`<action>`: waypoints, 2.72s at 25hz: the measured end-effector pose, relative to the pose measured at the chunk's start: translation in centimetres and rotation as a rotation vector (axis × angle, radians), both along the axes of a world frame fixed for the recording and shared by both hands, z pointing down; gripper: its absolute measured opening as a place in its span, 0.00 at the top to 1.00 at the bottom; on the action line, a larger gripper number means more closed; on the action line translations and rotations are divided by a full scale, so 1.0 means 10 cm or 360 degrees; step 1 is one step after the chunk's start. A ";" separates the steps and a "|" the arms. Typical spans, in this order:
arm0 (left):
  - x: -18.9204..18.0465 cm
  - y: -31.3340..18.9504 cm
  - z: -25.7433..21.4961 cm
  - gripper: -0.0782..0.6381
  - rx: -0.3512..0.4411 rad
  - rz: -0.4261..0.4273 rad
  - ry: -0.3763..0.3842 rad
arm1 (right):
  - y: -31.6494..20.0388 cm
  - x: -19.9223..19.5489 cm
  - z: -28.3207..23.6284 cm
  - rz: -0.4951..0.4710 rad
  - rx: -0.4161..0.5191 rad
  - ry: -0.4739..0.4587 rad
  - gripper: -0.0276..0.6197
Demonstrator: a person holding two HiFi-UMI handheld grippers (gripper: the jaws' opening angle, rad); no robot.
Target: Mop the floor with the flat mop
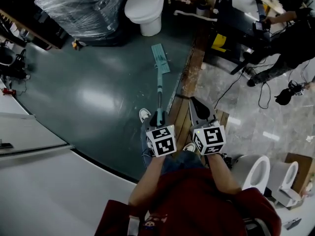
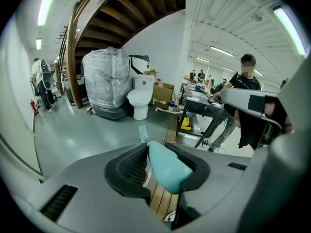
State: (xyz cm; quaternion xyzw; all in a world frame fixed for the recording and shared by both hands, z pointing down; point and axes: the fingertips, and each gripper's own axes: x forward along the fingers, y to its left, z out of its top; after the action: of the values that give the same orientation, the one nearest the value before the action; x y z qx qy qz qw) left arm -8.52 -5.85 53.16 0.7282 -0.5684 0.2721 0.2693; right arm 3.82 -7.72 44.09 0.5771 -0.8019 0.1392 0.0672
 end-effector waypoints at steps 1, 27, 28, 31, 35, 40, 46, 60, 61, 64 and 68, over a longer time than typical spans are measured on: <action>0.01 0.06 -0.03 0.71 0.0007 -0.0003 -0.0003 | 0.06 0.01 -0.03 -0.0004 0.0009 -0.0001 0.93; 0.00 1.22 -0.80 0.72 0.0220 -0.0108 0.0010 | 1.17 -0.02 -0.64 -0.0101 0.0211 -0.0038 0.93; -0.02 1.24 -0.83 0.72 0.0229 -0.0113 0.0012 | 1.19 -0.05 -0.65 -0.0111 0.0218 -0.0036 0.93; -0.05 1.31 -0.88 0.72 0.0250 -0.0130 0.0024 | 1.25 -0.11 -0.66 -0.0138 0.0227 -0.0030 0.93; -0.08 1.35 -0.92 0.72 0.0257 -0.0137 0.0029 | 1.24 -0.18 -0.70 -0.0159 0.0238 -0.0029 0.93; -0.13 1.41 -0.85 0.72 0.0220 -0.0152 0.0050 | 1.24 -0.26 -0.68 -0.0183 0.0234 -0.0026 0.93; -0.12 1.38 -0.82 0.72 0.0198 -0.0163 0.0058 | 1.18 -0.24 -0.66 -0.0189 0.0219 -0.0028 0.93; -0.08 1.27 -0.75 0.71 0.0172 -0.0135 0.0086 | 1.06 -0.28 -0.50 -0.0197 0.0169 -0.0026 0.93; -0.09 1.26 -0.73 0.71 0.0154 -0.0130 0.0077 | 1.05 -0.28 -0.49 -0.0198 0.0165 -0.0025 0.93; -0.10 1.22 -0.67 0.71 0.0138 -0.0135 0.0090 | 1.02 -0.29 -0.47 -0.0194 0.0155 -0.0024 0.93; -0.08 1.20 -0.58 0.71 0.0108 -0.0140 0.0090 | 0.97 -0.24 -0.40 -0.0182 0.0136 -0.0022 0.93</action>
State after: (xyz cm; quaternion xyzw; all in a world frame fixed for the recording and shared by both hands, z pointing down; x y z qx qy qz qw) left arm -9.32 6.17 47.37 0.7186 -0.6011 0.2198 0.2721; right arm 1.44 1.98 40.12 0.5318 -0.8392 0.1048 0.0448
